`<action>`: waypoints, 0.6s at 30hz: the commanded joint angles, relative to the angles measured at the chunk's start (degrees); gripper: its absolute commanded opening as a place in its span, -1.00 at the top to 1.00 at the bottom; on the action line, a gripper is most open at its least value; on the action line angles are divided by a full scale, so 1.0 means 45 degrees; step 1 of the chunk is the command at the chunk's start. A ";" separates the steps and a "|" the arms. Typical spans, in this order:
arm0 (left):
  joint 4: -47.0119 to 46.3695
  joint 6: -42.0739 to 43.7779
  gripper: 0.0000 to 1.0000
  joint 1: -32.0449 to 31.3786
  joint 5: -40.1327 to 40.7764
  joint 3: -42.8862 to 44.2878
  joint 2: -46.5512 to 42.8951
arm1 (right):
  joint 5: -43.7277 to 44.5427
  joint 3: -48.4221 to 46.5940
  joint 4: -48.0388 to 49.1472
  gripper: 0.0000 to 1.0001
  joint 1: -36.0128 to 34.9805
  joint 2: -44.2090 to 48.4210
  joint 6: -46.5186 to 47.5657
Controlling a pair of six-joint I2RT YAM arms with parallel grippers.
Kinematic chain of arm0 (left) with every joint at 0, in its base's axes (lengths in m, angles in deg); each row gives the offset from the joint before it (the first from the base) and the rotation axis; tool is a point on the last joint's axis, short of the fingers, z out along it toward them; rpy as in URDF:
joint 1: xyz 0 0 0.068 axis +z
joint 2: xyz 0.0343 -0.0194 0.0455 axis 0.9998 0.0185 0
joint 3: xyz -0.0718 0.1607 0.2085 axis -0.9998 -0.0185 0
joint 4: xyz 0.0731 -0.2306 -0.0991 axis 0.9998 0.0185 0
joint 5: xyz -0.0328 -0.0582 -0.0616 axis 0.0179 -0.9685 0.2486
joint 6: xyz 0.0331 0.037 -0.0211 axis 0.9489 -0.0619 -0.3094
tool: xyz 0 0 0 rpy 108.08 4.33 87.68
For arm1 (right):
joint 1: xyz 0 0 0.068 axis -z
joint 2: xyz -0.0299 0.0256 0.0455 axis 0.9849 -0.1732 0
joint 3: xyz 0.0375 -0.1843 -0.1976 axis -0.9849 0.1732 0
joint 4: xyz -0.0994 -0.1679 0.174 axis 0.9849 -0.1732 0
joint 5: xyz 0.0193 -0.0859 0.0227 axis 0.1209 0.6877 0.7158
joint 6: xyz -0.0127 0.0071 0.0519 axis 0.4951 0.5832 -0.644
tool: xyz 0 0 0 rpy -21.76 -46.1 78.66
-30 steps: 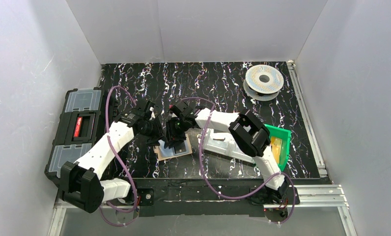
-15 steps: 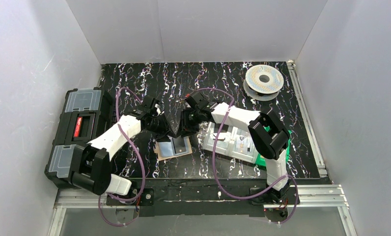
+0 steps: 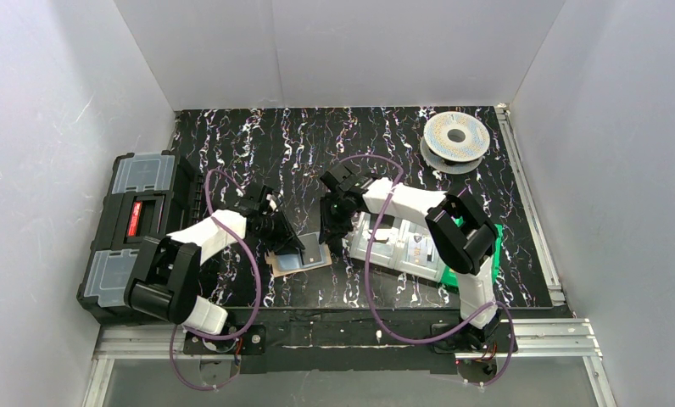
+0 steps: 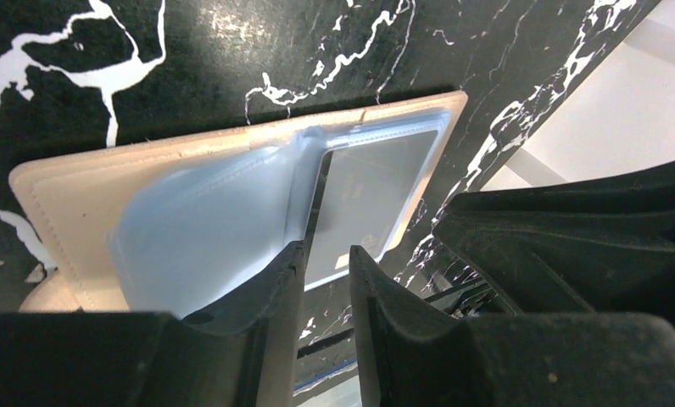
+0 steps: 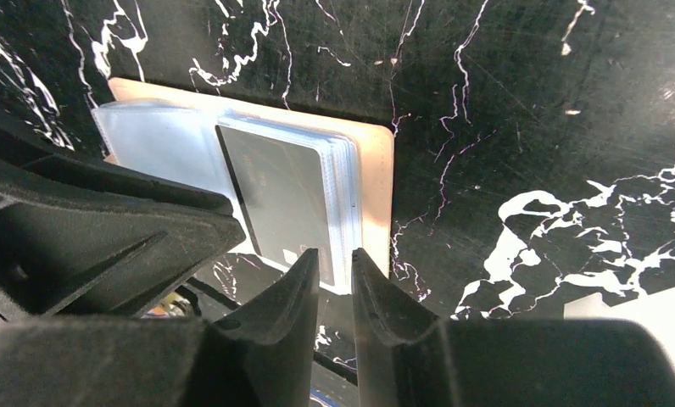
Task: Take the credit cards out of the card holder
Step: Remove the credit card from the card holder.
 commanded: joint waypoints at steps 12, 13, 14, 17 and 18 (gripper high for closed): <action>-0.1518 0.0066 0.52 0.0259 -0.0529 -0.1190 0.0081 | 0.0854 -0.1054 -0.0846 0.61 -0.0799 -0.0870 0.0685; -0.1605 0.0079 0.52 0.0271 -0.0562 -0.1261 0.0068 | 0.0889 -0.1093 -0.0874 0.62 -0.0829 -0.0953 0.0694; -0.1715 0.0088 0.52 0.0279 -0.0607 -0.1341 0.0052 | 0.0921 -0.1146 -0.0922 0.64 -0.0858 -0.1032 0.0707; -0.2101 0.0070 0.53 0.0302 -0.0766 -0.1612 0.0015 | 0.0921 -0.1325 -0.1028 0.69 -0.0936 -0.1277 0.0748; -0.2236 0.0061 0.54 0.0304 -0.0830 -0.1695 0.0004 | 0.0920 -0.1406 -0.1063 0.69 -0.0974 -0.1358 0.0772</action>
